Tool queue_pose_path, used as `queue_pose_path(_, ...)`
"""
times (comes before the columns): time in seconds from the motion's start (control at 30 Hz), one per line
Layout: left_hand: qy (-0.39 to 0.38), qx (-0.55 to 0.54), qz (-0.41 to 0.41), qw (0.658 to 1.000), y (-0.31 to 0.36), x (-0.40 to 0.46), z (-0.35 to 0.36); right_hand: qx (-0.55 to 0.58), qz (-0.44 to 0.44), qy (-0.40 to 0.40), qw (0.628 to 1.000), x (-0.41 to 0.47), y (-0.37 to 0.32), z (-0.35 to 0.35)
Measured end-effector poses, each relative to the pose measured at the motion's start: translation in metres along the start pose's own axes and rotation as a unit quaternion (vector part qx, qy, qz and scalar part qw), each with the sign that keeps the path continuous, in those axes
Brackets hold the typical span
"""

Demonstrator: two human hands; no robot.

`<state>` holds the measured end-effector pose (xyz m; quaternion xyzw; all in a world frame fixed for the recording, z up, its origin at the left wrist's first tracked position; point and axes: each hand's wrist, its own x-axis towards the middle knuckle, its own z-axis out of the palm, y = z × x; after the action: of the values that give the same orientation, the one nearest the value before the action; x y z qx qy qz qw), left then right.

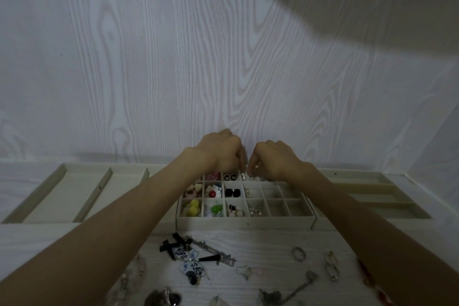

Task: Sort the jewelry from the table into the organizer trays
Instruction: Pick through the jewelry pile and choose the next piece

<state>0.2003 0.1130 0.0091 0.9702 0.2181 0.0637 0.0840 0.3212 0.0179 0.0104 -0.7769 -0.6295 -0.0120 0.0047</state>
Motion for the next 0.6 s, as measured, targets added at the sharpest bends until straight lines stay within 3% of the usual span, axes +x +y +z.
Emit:
queue_pose_path(0.33, -0.011, 0.011, 0.010, 1.000, 0.003, 0.003, 0.003, 0.037, 0.004, 0.006, 0.999, -0.007, 0.007, 0.000)
queue_pose_path(0.6, -0.032, 0.110, 0.002, 0.993, 0.011, 0.008, 0.009, -0.031, -0.007, 0.004, 0.999, -0.011, 0.007, -0.008)
